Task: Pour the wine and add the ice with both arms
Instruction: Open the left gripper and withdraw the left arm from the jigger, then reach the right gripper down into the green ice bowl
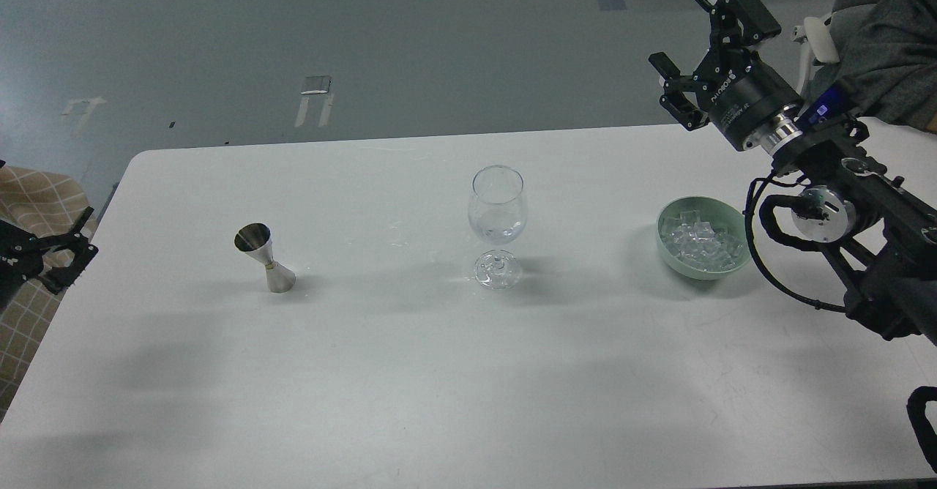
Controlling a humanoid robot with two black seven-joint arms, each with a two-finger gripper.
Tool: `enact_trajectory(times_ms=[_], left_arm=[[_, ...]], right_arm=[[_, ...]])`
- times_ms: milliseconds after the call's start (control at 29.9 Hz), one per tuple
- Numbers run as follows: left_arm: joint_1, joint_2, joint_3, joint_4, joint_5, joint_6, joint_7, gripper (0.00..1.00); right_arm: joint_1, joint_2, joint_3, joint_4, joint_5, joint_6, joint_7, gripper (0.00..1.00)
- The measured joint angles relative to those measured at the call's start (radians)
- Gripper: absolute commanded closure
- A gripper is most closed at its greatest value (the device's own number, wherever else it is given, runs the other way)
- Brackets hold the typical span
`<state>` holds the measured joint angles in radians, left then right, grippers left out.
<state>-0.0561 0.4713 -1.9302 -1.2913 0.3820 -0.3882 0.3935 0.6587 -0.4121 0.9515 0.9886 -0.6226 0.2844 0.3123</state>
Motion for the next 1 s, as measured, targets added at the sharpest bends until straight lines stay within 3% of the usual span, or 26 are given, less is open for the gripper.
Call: enact_trajectory(times_ms=[100, 267, 368, 635, 1003], left_arm=[[-0.089, -0.002, 0.005, -0.003, 0.130, -0.003, -0.019, 0.03], [-0.218, -0.009, 0.112, -0.004, 0.291, 0.006, -0.115, 0.03], [-0.250, -0.012, 0.170, -0.004, 0.309, 0.013, -0.148, 0.03], [-0.342, -0.031, 0.308, 0.008, 0.359, 0.127, -0.253, 0.03], [-0.358, -0.057, 0.350, 0.004, 0.371, 0.166, -0.271, 0.03]], right_arm=[[-0.048, -0.080, -0.001, 0.070, -0.053, -0.010, -0.002, 0.00], [-0.115, -0.184, -0.001, 0.160, -0.229, -0.060, -0.002, 0.00], [-0.147, -0.222, -0.001, 0.207, -0.359, -0.099, 0.001, 0.00], [-0.239, -0.251, -0.004, 0.258, -0.878, -0.207, 0.008, 0.00], [-0.321, -0.263, -0.007, 0.226, -1.377, -0.220, 0.008, 0.00]])
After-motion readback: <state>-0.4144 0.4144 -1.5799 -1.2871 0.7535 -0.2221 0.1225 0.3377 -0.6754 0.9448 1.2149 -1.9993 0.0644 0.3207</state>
